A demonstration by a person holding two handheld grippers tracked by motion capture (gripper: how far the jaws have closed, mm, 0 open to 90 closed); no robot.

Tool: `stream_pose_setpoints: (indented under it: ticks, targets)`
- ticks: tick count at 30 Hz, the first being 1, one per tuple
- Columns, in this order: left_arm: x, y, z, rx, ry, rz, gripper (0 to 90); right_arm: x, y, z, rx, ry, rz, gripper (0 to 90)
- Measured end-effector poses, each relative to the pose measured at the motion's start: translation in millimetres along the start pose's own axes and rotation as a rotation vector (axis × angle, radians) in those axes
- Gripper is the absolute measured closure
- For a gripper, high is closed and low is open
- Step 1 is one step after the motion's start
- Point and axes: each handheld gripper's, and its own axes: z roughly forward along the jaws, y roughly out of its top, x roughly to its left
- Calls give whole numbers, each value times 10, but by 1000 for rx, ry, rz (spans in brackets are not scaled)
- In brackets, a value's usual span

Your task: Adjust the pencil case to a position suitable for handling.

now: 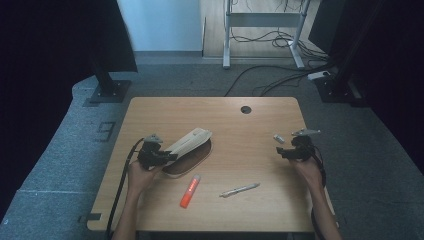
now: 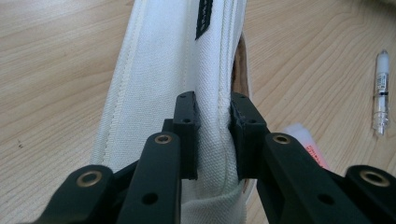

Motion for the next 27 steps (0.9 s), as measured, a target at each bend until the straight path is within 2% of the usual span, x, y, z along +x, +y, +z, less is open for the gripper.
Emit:
stream_pose_setpoints:
  ticks: [12, 18, 27]
  targets:
    - [3, -2, 4, -2, -8, 5, 746, -157, 105, 153, 16, -7, -16, 435]
    - [5, -2, 8, -5, -12, 2, 746, -209, 133, 239, 20, 6, -12, 474]
    - [8, -2, 7, -6, -16, 3, 744, -247, 156, 380, 20, 7, -1, 485]
